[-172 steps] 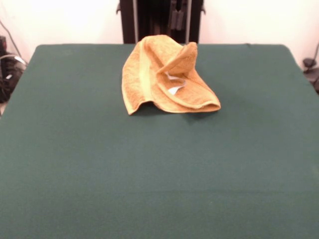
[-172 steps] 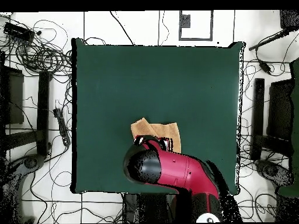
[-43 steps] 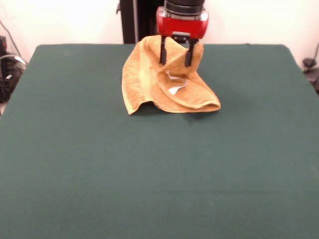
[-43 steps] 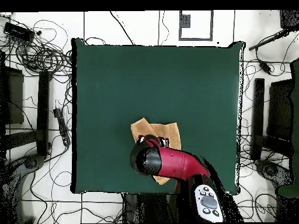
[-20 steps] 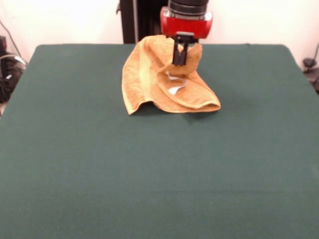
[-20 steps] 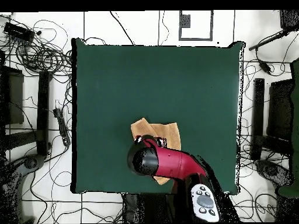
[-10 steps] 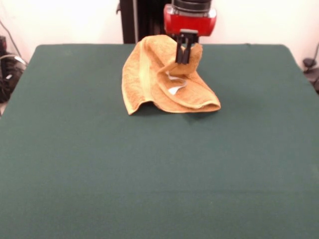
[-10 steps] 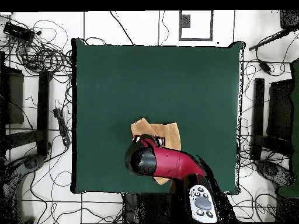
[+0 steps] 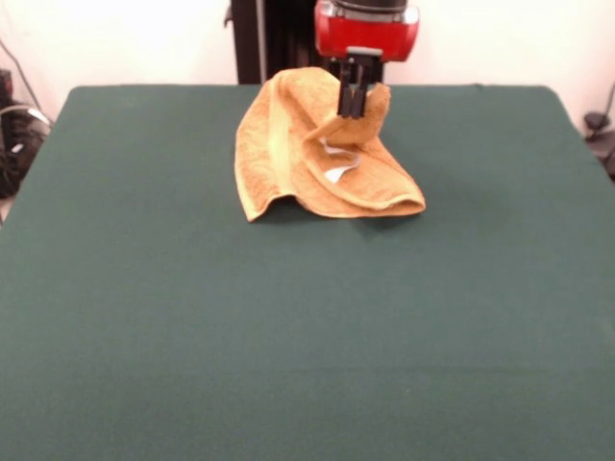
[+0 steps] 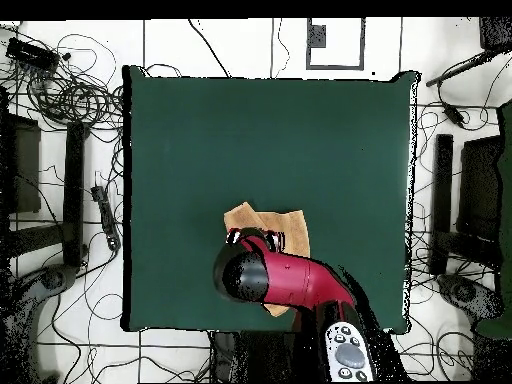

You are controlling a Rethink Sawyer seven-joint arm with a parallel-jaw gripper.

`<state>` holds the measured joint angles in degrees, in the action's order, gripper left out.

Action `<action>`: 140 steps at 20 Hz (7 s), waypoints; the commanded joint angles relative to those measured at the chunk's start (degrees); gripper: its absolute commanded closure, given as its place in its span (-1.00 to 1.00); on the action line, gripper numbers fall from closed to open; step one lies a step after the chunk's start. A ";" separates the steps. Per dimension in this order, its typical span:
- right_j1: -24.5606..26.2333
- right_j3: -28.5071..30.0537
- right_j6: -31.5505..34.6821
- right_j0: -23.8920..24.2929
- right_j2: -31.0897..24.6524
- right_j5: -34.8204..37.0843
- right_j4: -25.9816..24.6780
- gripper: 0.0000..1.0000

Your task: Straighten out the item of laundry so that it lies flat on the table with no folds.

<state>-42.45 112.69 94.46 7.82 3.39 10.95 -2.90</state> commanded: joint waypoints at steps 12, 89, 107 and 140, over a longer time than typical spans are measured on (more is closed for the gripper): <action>1.36 2.67 6.67 -0.95 -3.36 5.05 -0.83 -1.00; -11.38 -2.62 2.66 2.71 -6.21 21.40 0.58 -1.00; 0.24 -0.20 4.11 3.38 -4.64 10.47 -4.27 -1.00; -1.13 -1.01 4.30 4.16 -5.86 13.67 -4.30 -1.00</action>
<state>-41.45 109.08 94.46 12.95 3.36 21.99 -6.88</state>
